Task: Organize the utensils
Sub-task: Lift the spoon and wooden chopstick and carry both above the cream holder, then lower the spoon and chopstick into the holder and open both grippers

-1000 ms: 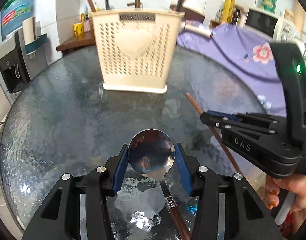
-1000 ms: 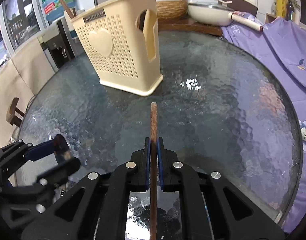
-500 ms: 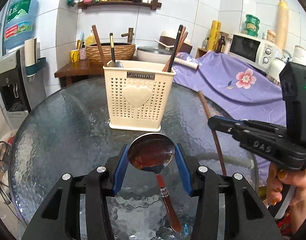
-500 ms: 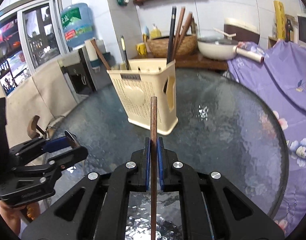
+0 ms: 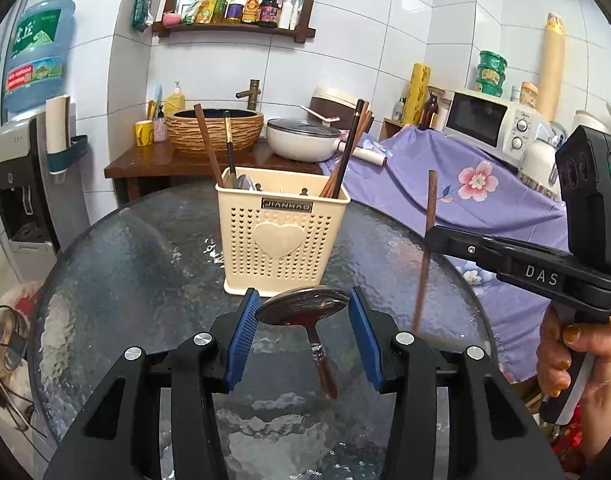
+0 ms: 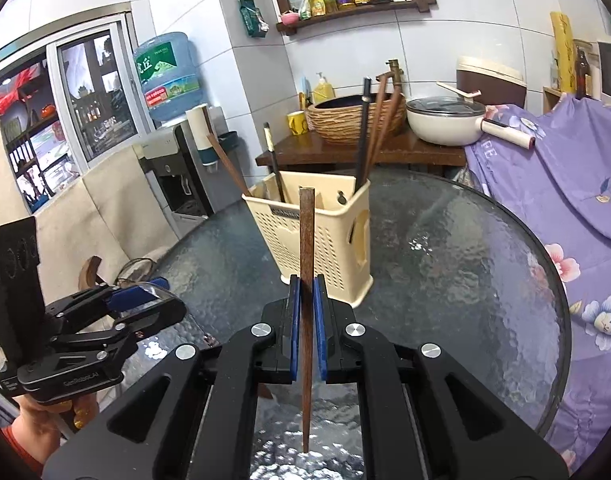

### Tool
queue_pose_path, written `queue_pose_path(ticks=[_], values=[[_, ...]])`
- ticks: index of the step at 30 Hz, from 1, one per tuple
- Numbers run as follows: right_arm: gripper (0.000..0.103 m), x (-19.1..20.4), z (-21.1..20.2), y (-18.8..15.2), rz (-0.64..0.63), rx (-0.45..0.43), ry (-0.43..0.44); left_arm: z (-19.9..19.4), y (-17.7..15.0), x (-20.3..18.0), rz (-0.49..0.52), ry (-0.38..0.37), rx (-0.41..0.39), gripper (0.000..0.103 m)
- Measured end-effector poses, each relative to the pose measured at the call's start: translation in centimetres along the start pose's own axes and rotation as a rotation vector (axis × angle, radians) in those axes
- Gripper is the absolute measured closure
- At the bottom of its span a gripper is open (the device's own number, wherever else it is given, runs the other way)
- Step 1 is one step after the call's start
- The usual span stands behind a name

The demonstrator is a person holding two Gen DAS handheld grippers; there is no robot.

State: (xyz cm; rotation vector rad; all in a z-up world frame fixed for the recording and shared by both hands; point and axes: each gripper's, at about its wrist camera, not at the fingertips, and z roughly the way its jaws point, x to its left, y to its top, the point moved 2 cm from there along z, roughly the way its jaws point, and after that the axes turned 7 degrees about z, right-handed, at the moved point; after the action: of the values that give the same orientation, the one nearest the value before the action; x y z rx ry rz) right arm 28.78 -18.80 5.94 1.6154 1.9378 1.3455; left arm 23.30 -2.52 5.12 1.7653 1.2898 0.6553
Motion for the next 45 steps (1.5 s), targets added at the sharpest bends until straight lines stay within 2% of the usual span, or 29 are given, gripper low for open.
queue_pose_path(ticks=[6, 14, 20, 24, 27, 30, 37, 45], values=[[0.095, 1.3, -0.6, 2.9, -0.006, -0.028, 0.022, -0.5, 2.8, 0.8, 0.034, 0.020, -0.021, 0.058], [0.095, 3.6, -1.5, 10.8, -0.025, -0.081, 0.007, -1.5, 11.0, 1.4, 0.086, 0.088, -0.100, 0.058], [0.095, 5.2, -2.2, 16.9, -0.047, -0.147, -0.058, -0.5, 17.1, 1.5, 0.109, 0.158, -0.134, 0.058], [0.095, 5.6, -1.9, 19.6, -0.056, -0.184, -0.114, 1.6, 19.5, 2.1, 0.099, 0.218, -0.112, 0.058], [0.095, 5.5, -0.9, 20.2, -0.057, -0.202, -0.153, 3.1, 20.1, 2.6, 0.091, 0.254, -0.097, 0.058], [0.095, 4.7, 0.8, 19.7, -0.026, -0.187, -0.154, 5.0, 19.6, 3.2, 0.069, 0.269, -0.072, 0.058], [0.095, 2.7, 5.0, 16.4, -0.012, -0.146, -0.190, 8.5, 16.1, 3.4, 0.079, 0.266, -0.023, 0.058], [0.095, 0.8, 7.9, 13.0, 0.016, -0.088, -0.188, 10.8, 12.7, 4.1, 0.063, 0.254, 0.042, 0.058]])
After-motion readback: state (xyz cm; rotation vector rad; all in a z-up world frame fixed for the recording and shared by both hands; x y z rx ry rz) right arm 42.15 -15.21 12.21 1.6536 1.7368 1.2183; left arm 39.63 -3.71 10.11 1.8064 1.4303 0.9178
